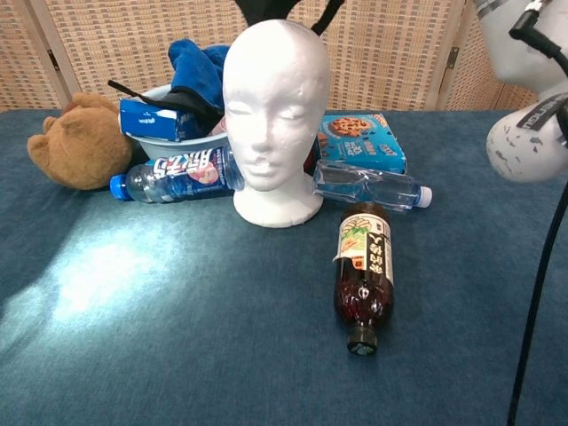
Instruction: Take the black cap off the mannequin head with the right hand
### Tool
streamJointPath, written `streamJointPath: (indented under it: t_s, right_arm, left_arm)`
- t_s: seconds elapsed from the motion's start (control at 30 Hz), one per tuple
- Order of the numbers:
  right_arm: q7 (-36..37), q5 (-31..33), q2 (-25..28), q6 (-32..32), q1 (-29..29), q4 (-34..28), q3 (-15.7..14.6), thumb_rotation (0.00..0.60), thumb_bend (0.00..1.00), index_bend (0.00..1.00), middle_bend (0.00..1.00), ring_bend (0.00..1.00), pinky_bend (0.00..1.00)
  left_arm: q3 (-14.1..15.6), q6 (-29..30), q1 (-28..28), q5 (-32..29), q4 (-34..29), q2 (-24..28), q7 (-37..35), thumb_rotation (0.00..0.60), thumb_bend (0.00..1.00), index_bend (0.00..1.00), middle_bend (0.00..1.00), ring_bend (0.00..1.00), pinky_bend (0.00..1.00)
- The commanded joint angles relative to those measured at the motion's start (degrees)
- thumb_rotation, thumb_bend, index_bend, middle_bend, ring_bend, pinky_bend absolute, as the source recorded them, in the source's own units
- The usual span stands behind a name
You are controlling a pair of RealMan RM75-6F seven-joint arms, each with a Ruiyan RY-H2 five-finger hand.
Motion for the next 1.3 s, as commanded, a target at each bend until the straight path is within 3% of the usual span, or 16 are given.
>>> streamJointPath:
  t_s: [0.03, 0.37, 0.47, 0.83, 1.07, 1.3]
  right_arm:
    - [1.2, 1.5, 1.6, -0.2, -0.5, 1.3, 0.7, 0.600, 0.54, 0.91, 0.47, 0.23, 0.00]
    - [-0.3, 1.0, 5.5, 3.0, -7.9, -2.3, -4.1, 0.600, 0.54, 0.91, 0.47, 0.23, 0.00]
    - [0.1, 1.7, 6.9, 0.8, -9.2, -2.9, -4.9, 0.600, 0.54, 0.91, 0.47, 0.23, 0.00]
    - [-2.6, 0.5, 7.2, 3.9, -18.8, -7.8, -11.1, 0.600, 0.54, 0.91, 0.47, 0.23, 0.00]
    - [-2.3, 1.1, 6.3, 3.1, -22.3, -9.9, -12.7, 0.600, 0.54, 0.91, 0.47, 0.23, 0.00]
    - [-0.6, 1.6, 3.4, 1.6, -24.0, -7.3, -13.5, 0.600, 0.54, 0.91, 0.48, 0.23, 0.00]
  left_arm:
    - [0.0, -0.1, -0.1, 0.0, 0.0, -0.1, 0.0, 0.600, 0.28, 0.07, 0.00, 0.07, 0.00]
    - [0.0, -0.7, -0.6, 0.4, 0.3, -0.4, -0.2, 0.600, 0.28, 0.07, 0.00, 0.07, 0.00]
    - [0.0, -0.9, -0.8, 0.6, 0.3, -0.5, -0.2, 0.600, 0.28, 0.07, 0.00, 0.07, 0.00]
    - [0.3, -1.2, -0.9, 0.9, 0.4, -0.5, -0.5, 0.600, 0.28, 0.07, 0.00, 0.07, 0.00]
    - [0.4, -1.3, -1.0, 1.1, 0.5, -0.6, -0.6, 0.600, 0.28, 0.07, 0.00, 0.07, 0.00]
    - [0.6, -1.2, -1.0, 1.1, 0.4, -0.5, -0.6, 0.600, 0.28, 0.07, 0.00, 0.07, 0.00]
